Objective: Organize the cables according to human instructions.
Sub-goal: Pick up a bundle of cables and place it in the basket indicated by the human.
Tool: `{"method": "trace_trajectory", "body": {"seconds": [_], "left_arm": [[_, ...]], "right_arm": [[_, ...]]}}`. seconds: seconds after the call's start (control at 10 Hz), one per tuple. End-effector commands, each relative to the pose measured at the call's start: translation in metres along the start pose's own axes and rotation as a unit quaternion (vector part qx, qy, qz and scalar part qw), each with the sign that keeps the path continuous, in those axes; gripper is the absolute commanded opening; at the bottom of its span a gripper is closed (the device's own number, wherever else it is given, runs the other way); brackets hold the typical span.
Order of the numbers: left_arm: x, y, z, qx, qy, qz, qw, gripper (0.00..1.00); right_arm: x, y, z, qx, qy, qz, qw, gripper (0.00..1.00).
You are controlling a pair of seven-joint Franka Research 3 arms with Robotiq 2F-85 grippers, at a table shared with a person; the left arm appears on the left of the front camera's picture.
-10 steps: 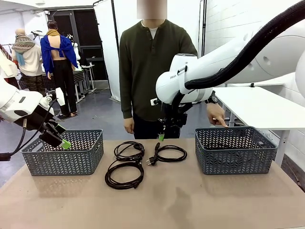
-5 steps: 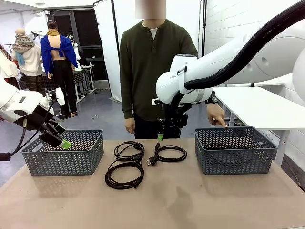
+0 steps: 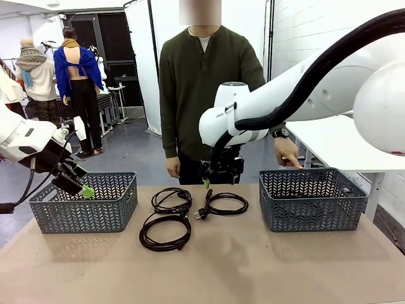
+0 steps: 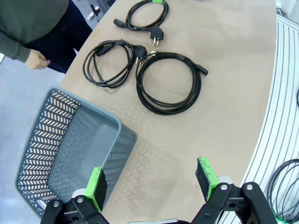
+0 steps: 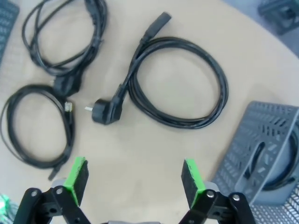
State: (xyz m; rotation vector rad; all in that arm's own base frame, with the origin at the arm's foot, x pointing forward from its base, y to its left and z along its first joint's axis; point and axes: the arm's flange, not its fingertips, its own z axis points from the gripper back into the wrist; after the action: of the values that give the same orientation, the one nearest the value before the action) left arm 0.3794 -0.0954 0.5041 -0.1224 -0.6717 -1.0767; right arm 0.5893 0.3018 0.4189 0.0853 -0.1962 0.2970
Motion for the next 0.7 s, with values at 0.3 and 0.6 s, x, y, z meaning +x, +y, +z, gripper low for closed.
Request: {"method": "trace_trajectory", "body": {"seconds": [0.3, 0.6], "left_arm": [[-0.002, 0.002, -0.001, -0.006, -0.007, -0.001, 1.000, 1.00], [-0.002, 0.002, -0.001, -0.006, -0.007, -0.001, 1.000, 1.00]], "right_arm": [[0.035, 0.014, -0.041, -0.058, -0.013, -0.074, 0.995, 1.00], [0.046, 0.009, -0.059, -0.042, 0.002, -0.109, 0.993, 1.00]]}}
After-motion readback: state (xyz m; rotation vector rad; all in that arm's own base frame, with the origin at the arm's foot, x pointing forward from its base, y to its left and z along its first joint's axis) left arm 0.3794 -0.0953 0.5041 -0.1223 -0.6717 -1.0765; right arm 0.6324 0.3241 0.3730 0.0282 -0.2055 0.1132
